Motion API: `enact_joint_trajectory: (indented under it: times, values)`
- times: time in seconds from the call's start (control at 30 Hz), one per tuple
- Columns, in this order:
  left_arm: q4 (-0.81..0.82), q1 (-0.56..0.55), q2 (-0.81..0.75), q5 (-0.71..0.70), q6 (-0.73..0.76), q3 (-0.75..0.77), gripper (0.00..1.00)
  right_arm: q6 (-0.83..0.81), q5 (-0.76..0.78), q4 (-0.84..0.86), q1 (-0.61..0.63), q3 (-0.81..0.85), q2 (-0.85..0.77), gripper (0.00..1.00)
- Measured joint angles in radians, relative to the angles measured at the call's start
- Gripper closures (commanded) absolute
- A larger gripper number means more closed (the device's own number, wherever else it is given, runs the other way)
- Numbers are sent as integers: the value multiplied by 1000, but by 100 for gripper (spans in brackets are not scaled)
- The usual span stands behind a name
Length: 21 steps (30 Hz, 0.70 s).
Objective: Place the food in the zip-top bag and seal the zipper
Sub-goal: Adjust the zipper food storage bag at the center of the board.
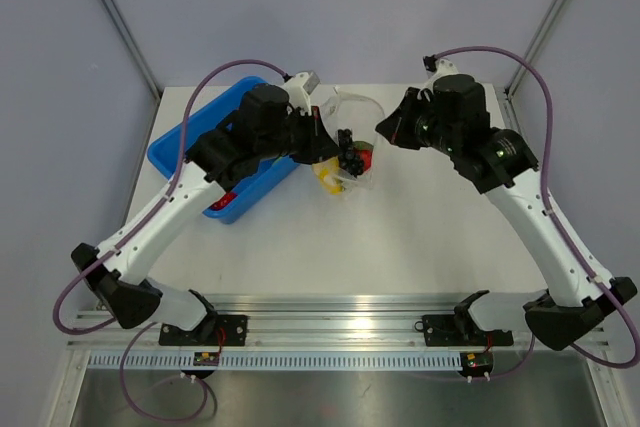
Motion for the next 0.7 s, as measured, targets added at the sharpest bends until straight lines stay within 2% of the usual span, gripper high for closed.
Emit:
enact_joint_trajectory:
  times: [0.07,0.17,0.3,0.4,0.5,0.57,0.7]
  values:
    - [17,-4,-35,2,-10,5,100,-27,-8,5,0,54,-15,100]
    - [42,-6,-55,8,-26,-21,100,-55,-10,6,0,40,-44,100]
    - [132,-8,-13,29,-79,-162,100,-97,15,6,-1,-39,-9,100]
    - [178,-23,68,31,-129,-257,100,-124,48,-11,-9,-104,66,95]
    - [180,-61,153,25,-167,-282,100,-135,65,-37,-18,-158,130,50]
    - [185,-95,166,18,-180,-282,100,-141,67,-61,-19,-171,132,32]
    - [212,-133,164,15,-203,-248,100,-152,67,-71,-19,-164,70,25]
